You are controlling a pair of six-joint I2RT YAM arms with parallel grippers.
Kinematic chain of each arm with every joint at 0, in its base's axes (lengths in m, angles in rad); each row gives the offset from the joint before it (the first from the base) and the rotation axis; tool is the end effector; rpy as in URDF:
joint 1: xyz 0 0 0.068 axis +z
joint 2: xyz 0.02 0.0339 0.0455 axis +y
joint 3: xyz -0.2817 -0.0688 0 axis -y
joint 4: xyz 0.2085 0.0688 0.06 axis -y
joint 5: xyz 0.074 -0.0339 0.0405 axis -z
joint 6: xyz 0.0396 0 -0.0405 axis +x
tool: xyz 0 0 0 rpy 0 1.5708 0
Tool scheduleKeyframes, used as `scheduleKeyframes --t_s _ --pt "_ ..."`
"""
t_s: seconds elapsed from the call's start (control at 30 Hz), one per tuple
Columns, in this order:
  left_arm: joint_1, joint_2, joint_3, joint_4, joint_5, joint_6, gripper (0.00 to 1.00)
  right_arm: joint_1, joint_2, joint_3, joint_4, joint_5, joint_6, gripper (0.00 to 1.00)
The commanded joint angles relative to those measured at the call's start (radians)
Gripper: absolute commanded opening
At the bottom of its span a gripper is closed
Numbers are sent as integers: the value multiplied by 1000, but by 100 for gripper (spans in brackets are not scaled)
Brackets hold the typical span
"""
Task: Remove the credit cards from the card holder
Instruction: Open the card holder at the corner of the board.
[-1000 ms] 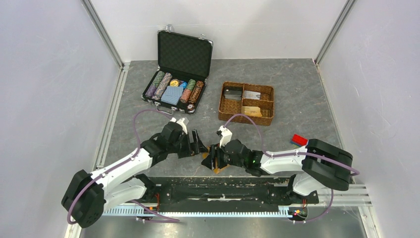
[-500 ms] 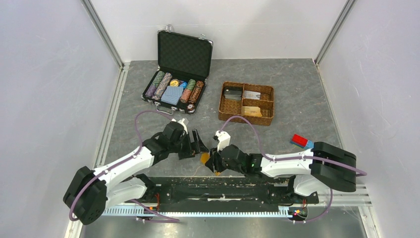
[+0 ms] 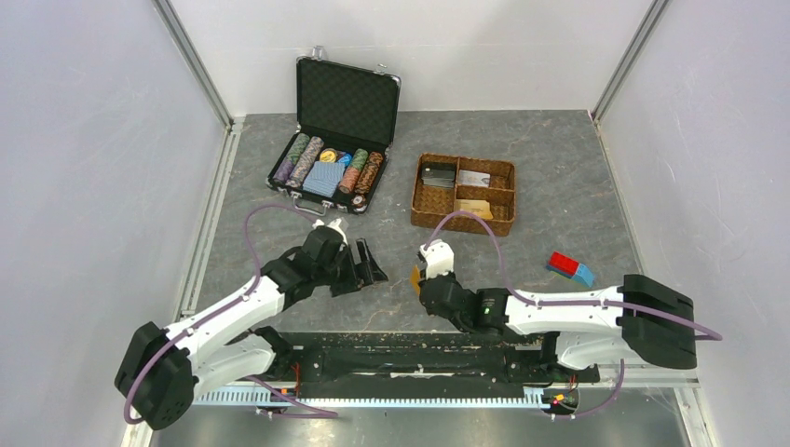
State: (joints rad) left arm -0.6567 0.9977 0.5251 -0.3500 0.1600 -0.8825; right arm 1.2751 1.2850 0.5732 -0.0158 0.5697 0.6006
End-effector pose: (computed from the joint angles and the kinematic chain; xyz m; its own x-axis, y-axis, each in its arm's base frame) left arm 0.1206 -0.1009 0.2258 -0.9005 -0.2685 -0.3420 -0.0109 0.8002 -0.5996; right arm 0.0839 0.2021 0.2216 -0.5488 -0.1684 -0.8188 -0.4582 0.8799 0.1261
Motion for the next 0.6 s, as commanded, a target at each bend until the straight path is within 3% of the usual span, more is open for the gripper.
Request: scheduleKeyframes --t_s 0.0,0.1,0.3,0.4,0.47,0.57 --pt "5 44 56 23 -23 44 88 29 -2 101 -234 242 -10 0" --pt "10 86 71 31 -33 63 88 42 63 146 -272 248 -5 3" --pt "47 140 44 73 -2 76 87 82 186 247 -266 193 -21 30" --pt "52 144 25 101 14 73 87 93 191 251 -218 151 -34 34" --pt "52 146 21 112 19 81 87 92 173 228 -166 104 -52 42" --pt "52 148 20 114 14 88 87 94 125 193 -124 51 -53 44"
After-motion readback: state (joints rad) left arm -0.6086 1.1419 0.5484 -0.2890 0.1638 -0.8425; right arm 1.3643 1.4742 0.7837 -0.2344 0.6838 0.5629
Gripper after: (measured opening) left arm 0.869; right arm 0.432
